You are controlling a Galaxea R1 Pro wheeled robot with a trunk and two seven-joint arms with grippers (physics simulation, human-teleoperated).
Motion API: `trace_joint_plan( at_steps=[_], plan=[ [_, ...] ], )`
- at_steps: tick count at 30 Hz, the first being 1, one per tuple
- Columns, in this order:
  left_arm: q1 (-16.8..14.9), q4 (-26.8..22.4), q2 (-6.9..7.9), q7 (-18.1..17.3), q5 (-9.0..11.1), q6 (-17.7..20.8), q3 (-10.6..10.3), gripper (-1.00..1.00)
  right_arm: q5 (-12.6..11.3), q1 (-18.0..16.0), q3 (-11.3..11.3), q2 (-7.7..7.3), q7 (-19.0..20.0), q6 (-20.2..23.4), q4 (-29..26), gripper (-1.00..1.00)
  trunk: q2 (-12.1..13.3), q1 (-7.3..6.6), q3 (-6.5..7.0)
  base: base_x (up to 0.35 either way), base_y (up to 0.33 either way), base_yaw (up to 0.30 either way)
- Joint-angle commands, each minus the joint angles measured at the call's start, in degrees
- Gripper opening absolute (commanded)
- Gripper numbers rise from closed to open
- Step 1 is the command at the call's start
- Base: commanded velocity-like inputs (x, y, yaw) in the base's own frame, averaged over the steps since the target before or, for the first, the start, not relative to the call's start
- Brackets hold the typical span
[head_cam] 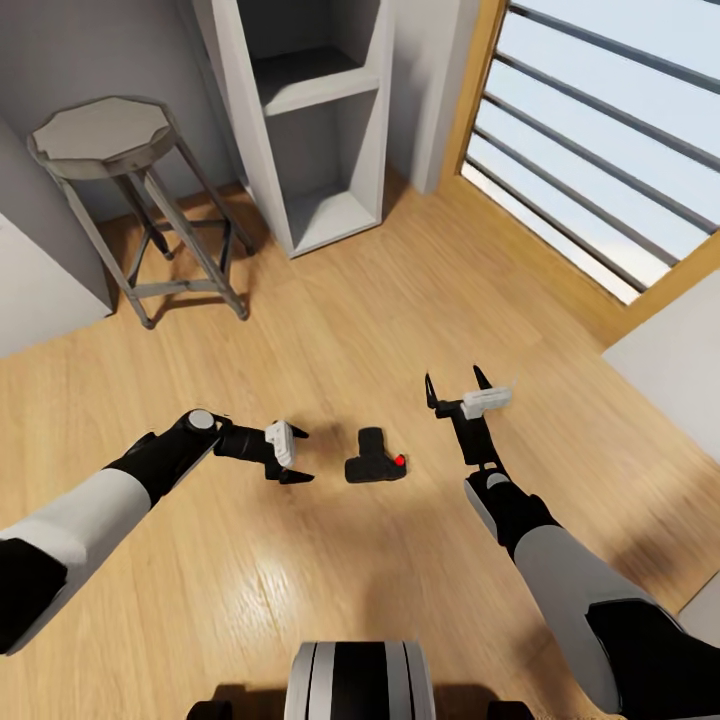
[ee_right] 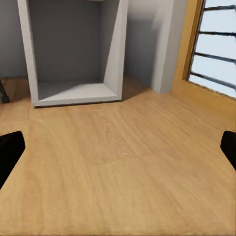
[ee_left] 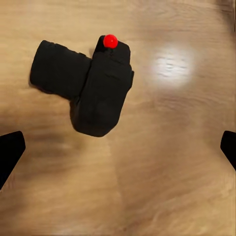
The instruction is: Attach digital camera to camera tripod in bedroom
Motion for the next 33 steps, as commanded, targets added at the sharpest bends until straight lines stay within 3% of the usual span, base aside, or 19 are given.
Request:
trace_joint_plan(
  at_steps=[1, 25, 27, 28, 33],
  plan=[
    [-0.1, 0.1, 0.07, 0.1, 0.3, -0.9, -0.4, 1.0, 0.3, 0.0, -0.1, 0.02, 0.0, -0.2, 0.0, 1.0, 0.0, 0.01, -0.26, 0.0, 0.0, 0.0],
    [-0.1, -0.3, -0.15, -0.3, 0.3, -2.3, -0.2, 1.0, 0.3, -0.1, -0.1, 0.02, 0.0, -0.1, 0.0, 1.0, -0.4, 0.63, -5.58, 0.0, 0.0, 0.0],
    [-0.1, -0.8, -0.17, -0.3, 0.3, -2.3, -0.2, 1.0, 0.3, -0.1, -0.1, 0.02, 0.0, -0.1, 0.0, 1.0, -0.4, 0.68, -6.02, 0.0, 0.0, 0.0],
    [-0.1, -4.7, -0.2, -0.3, 0.3, -2.3, -0.2, 1.0, 0.3, -0.1, -0.1, 0.02, -0.1, -0.1, 0.0, 1.0, -0.4, 0.71, -6.24, 0.0, 0.0, 0.0],
    [-0.1, -6.2, -0.21, -0.3, 0.3, -2.2, -0.2, 1.0, 0.3, 0.0, -0.1, 0.02, -0.2, -0.2, 0.0, 1.0, -0.5, 0.84, -7.35, 0.0, 0.0, 0.0]
  ],
)
